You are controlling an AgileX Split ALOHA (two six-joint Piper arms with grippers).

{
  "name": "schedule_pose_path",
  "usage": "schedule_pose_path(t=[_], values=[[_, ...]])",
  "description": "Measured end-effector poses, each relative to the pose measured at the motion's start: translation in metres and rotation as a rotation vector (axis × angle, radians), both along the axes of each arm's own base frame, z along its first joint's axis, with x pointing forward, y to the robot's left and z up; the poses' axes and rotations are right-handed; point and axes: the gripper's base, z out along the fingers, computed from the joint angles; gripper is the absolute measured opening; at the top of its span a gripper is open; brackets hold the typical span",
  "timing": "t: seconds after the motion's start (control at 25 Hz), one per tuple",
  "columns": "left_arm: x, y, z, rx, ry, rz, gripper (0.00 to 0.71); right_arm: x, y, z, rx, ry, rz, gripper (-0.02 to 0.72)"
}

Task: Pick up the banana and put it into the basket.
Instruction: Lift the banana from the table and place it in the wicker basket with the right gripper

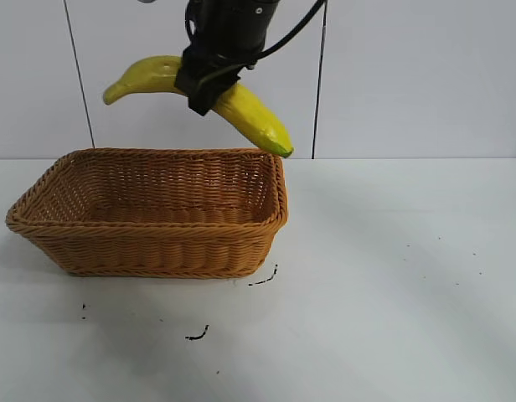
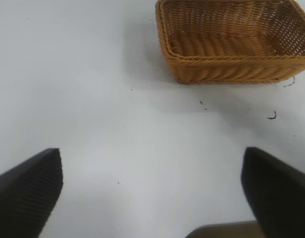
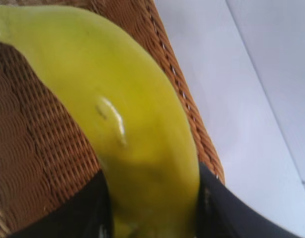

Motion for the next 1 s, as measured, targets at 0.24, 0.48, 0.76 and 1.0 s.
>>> schedule_pose_path(t=[0.24, 0.48, 0.76, 1.0], values=[[0.0, 0.0, 0.0, 0.0, 0.0, 0.0, 0.695, 0.008, 0.016, -0.03, 0.007, -0.034, 0.022, 0.313], [0.0, 0.0, 0.0, 0.0, 0.0, 0.0, 0.695, 0.023, 0.027, -0.083, 0.005, -0.042, 0.027, 0.313], [0.0, 0.0, 0.0, 0.0, 0.0, 0.0, 0.695, 0.028, 0.031, -0.112, -0.005, -0.029, 0.028, 0.313], [0.0, 0.0, 0.0, 0.0, 0.0, 0.0, 0.695, 0.028, 0.031, -0.112, 0.002, -0.03, 0.028, 0.313]])
